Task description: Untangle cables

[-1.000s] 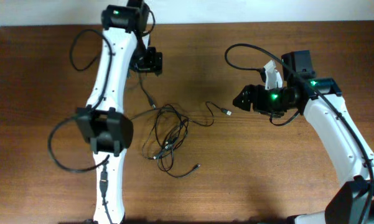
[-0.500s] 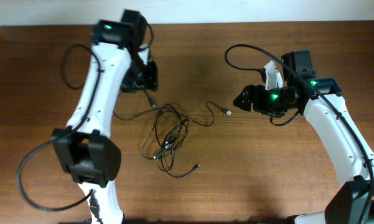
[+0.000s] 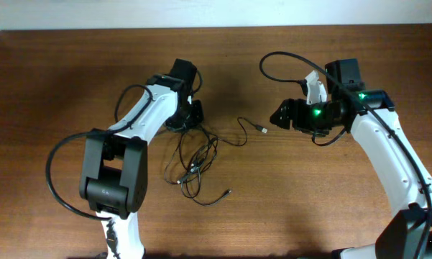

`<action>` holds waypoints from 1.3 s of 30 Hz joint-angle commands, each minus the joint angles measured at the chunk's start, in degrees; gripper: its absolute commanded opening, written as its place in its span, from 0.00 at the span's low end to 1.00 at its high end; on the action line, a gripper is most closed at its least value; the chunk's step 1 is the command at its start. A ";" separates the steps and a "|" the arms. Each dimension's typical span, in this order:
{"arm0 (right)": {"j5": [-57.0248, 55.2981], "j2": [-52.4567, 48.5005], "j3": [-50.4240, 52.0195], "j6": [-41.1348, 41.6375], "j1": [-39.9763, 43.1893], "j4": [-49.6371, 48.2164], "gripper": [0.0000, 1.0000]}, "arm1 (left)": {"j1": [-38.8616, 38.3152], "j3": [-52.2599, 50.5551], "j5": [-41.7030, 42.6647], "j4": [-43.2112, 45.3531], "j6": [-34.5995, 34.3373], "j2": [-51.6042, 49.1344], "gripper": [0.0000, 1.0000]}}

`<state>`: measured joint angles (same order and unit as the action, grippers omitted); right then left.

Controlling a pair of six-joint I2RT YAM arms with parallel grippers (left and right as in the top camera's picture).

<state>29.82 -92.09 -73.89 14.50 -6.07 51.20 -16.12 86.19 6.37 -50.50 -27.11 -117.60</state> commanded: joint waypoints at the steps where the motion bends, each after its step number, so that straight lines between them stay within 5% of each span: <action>1: -0.37 0.66 -0.28 -0.79 -0.31 0.02 0.81 | -0.26 -1.84 -1.25 2.16 -3.08 0.39 0.22; 34: -0.35 0.66 -0.28 -0.79 -0.31 0.04 0.81 | -2.10 -6.56 -4.26 12.24 -6.34 -3.98 0.21; 38: -0.44 0.66 -0.28 -0.79 -0.31 0.02 0.81 | -2.10 -6.49 -3.98 12.61 -6.34 -6.23 0.15; 39: -0.55 0.66 -0.28 -0.79 -0.31 -0.02 0.81 | -2.08 -6.01 -0.22 14.62 -2.51 -6.23 0.20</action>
<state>29.82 -92.09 -73.89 14.52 -6.07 51.22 -18.26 80.90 2.90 -38.41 -32.95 -118.78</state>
